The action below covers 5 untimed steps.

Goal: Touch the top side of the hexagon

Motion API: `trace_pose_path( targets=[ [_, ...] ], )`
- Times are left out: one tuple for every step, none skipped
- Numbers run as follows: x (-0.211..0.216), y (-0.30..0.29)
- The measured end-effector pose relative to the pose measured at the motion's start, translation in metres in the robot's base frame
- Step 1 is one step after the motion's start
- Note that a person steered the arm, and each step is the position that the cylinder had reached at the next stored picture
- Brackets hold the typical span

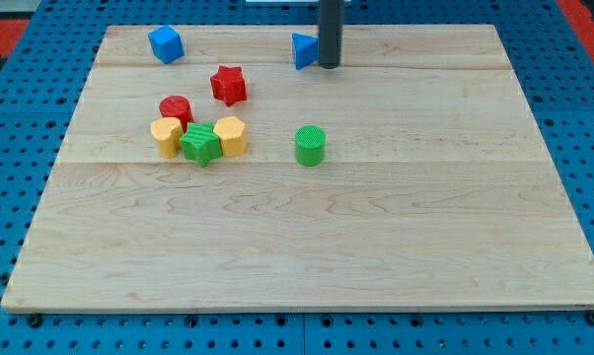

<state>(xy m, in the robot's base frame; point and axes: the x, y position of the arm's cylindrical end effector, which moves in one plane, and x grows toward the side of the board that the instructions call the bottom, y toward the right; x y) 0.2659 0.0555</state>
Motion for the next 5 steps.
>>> trace_pose_path(
  targets=[
    [-0.006,0.003],
    [0.003,0.005],
    [0.048,0.003],
    [0.076,-0.053],
    [0.086,-0.106]
  ],
)
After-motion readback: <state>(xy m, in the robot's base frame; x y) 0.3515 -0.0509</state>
